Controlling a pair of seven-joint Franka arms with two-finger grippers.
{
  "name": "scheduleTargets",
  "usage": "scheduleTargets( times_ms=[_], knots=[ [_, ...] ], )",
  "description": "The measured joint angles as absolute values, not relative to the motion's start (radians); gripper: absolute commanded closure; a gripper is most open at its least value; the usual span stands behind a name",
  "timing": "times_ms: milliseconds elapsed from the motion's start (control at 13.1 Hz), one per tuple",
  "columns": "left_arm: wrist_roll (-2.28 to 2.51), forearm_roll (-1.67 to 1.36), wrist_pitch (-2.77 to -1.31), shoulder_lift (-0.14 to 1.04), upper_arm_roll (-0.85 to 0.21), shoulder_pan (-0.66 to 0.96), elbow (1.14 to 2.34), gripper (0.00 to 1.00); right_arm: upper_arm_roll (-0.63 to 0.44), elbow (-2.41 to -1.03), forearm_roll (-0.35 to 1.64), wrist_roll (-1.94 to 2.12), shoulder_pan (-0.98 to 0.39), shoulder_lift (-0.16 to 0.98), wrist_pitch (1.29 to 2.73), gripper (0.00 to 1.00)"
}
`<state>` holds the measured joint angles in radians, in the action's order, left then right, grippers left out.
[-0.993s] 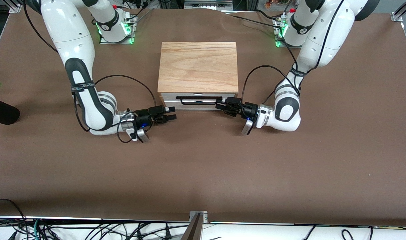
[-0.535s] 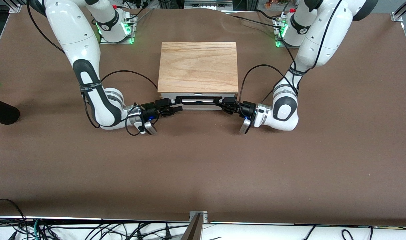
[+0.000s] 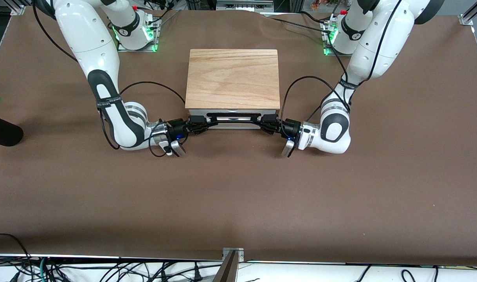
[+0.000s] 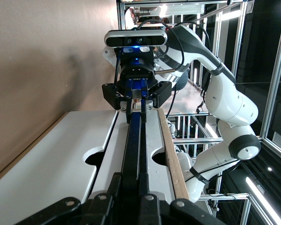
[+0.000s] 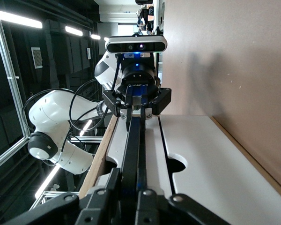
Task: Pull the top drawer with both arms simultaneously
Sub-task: 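Close both grippers on the ends of the black drawer handle, then pull the handle outward with both grippers to slide the drawer open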
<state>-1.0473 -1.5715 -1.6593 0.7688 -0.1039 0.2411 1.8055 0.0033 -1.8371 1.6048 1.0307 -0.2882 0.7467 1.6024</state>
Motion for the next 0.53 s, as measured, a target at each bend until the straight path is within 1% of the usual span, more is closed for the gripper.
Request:
scheduleTargets(
  times_ms=[153,229,535],
  knots=[
    [-1.047,-1.572,-1.659,0.769,-0.104,0.241,1.806,1.00,0.003,-1.837,1.605,1.032,-0.288,0.746,1.603,0.89],
    [-1.047,-1.572,-1.659,0.769,-0.104,0.241,1.806,1.00,0.003,-1.837,1.605,1.033,-0.288,0.746,1.603,0.91],
    [-1.020,-1.572,-1.663,0.769,-0.103,0.241,1.801,1.00,0.003,-1.836,1.608,1.033,-0.290,0.742,1.616,0.91]
  ],
)
